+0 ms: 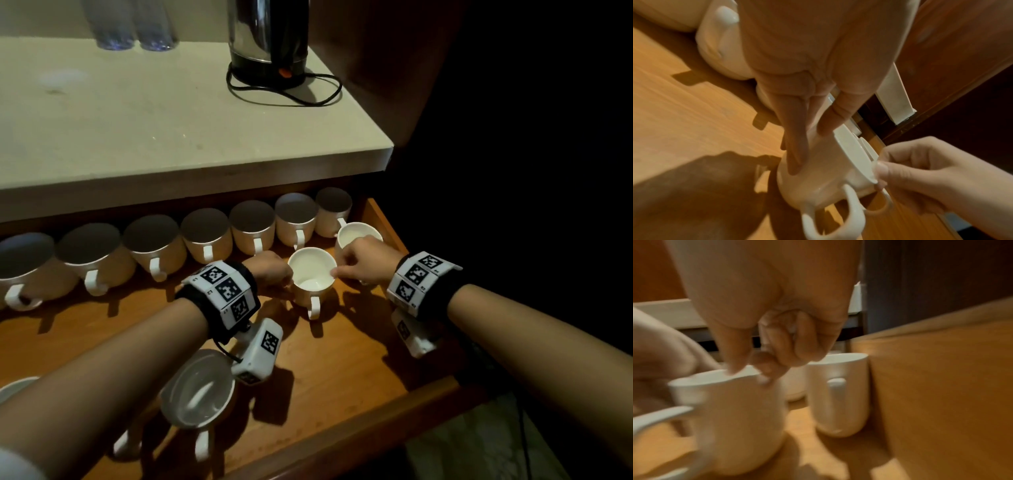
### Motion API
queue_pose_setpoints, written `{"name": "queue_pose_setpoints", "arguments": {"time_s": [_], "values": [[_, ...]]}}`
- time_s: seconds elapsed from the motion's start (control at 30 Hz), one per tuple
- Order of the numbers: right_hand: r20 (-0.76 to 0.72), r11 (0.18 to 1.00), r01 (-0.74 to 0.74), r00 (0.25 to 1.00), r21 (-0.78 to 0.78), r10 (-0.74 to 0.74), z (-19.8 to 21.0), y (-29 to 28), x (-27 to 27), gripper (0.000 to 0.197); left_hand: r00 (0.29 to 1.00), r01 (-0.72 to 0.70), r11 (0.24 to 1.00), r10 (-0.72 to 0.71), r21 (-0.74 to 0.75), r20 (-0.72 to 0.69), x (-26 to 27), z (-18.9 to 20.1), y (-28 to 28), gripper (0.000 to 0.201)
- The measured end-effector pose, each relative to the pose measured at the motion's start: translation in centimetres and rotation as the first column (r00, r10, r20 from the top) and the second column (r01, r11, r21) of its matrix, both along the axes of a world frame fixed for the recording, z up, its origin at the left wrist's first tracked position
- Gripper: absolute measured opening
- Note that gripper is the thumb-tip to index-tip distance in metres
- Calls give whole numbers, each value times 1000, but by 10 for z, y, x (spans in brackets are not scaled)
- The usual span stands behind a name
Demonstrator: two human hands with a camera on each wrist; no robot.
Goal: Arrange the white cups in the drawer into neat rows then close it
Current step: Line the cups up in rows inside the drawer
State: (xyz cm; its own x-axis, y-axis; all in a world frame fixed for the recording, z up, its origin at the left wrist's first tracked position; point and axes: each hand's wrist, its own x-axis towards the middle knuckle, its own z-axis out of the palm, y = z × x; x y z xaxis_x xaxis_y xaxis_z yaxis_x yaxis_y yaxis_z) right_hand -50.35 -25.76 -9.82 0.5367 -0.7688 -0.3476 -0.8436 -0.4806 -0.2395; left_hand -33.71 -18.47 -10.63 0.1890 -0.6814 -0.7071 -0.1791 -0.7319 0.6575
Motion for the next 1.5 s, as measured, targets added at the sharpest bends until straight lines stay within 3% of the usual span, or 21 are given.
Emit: {"name": "queue_pose_setpoints", "arguments": {"time_s": [0.2, 0.33, 0.63, 0.77, 0.83, 1.0, 1.1, 1.23, 1.37, 1.5], "values": [[14, 996, -10, 1000, -91, 11, -3, 1, 5, 26, 999, -14, 1000, 14, -10, -34, -2, -4, -3, 31], [-14, 984, 34, 999, -176, -37, -8, -3, 9, 25, 999, -15, 997, 13, -73, -39, -7, -5, -5, 13], [-94, 961, -11, 995, -275, -15, -12, -9, 16, 25, 999, -36, 992, 33, -122, -25, -12, -5, -7, 21], [-46, 958, 31, 998, -286, -46, -8, -7, 19, 26, 998, -59, 992, 55, -109, -38, -6, 0, -4, 17], [13, 963, 33, 999, -268, -30, -4, -4, 23, 28, 993, -112, 986, 107, -124, -46, 1, 5, 0, 34], [107, 991, -92, 989, -101, 103, 3, 13, 60, 32, 983, -186, 966, 181, -178, -41, 31, 25, 20, 22], [152, 968, -248, 959, 29, 241, 2, 31, 91, 33, 964, -264, 945, 264, -192, -29, 57, 33, 41, 20], [87, 844, -493, 869, 210, 486, 5, 65, 122, 38, 942, -329, 927, 336, -181, 12, 89, 36, 75, 19], [-2, 722, -591, 773, 359, 634, 1, 92, 143, 38, 901, -421, 885, 433, -199, 15, 111, 33, 103, 26], [-106, 662, -667, 672, 342, 733, -3, 107, 156, 31, 898, -429, 886, 439, -177, 18, 121, 30, 120, 26]]}}
